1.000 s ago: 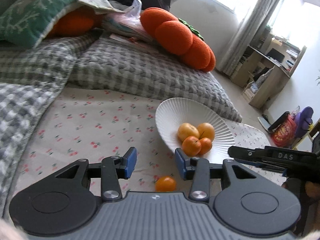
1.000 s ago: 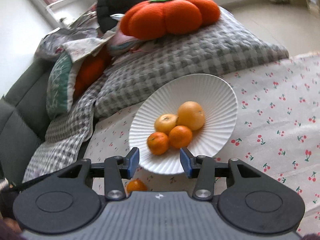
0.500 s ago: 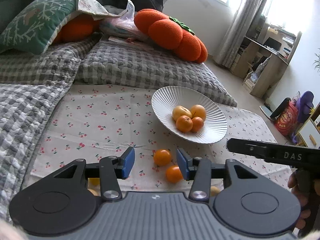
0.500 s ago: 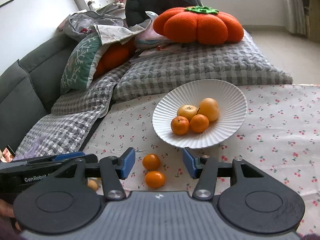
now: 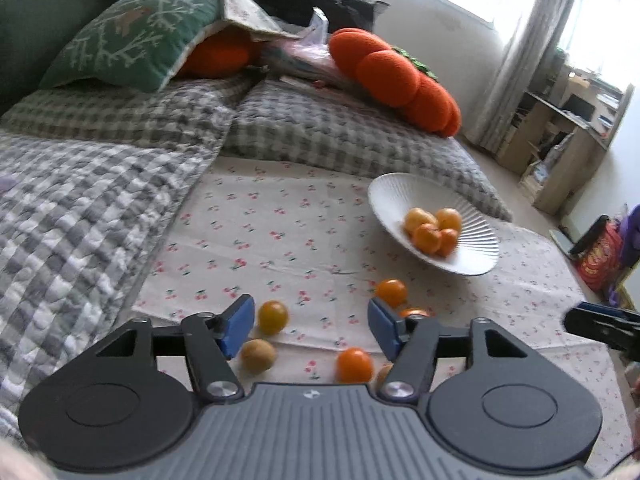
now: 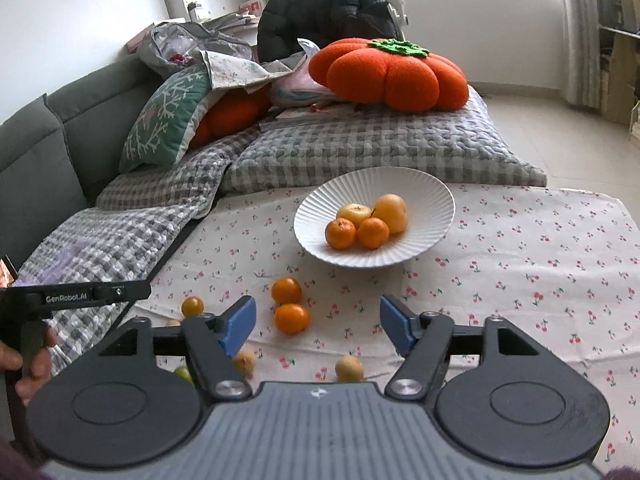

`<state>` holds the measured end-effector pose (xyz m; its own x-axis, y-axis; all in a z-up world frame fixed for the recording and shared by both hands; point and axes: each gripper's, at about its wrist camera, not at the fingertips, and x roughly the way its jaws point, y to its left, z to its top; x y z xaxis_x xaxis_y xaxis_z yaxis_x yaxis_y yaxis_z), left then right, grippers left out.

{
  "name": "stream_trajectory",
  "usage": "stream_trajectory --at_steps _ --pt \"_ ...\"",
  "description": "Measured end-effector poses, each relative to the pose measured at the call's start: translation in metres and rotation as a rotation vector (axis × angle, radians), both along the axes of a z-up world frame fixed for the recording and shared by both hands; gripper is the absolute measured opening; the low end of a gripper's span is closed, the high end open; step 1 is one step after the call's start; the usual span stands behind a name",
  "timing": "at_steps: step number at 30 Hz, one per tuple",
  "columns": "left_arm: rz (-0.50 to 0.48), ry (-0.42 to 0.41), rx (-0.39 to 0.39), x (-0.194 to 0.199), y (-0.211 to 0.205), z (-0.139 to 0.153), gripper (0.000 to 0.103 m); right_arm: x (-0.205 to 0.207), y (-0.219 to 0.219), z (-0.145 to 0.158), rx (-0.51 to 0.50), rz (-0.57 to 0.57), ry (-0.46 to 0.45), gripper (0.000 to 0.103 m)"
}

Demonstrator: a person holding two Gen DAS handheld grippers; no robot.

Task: Organize fruits
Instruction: 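Withdraw both tools from the plate toward the remaining fruit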

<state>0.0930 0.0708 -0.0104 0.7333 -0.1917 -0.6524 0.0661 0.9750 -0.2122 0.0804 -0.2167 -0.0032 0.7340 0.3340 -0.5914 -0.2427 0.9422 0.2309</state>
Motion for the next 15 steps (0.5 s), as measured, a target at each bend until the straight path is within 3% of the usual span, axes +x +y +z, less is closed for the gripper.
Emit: stream_trajectory --at_steps 7,15 --pt "-0.008 0.023 0.031 -0.004 -0.005 -0.014 0.076 -0.011 0.007 -0.001 -0.029 0.022 -0.016 0.093" --pt "0.013 0.054 0.048 -0.001 -0.005 -0.025 0.079 -0.009 0.010 -0.011 -0.121 0.014 0.006 0.098"
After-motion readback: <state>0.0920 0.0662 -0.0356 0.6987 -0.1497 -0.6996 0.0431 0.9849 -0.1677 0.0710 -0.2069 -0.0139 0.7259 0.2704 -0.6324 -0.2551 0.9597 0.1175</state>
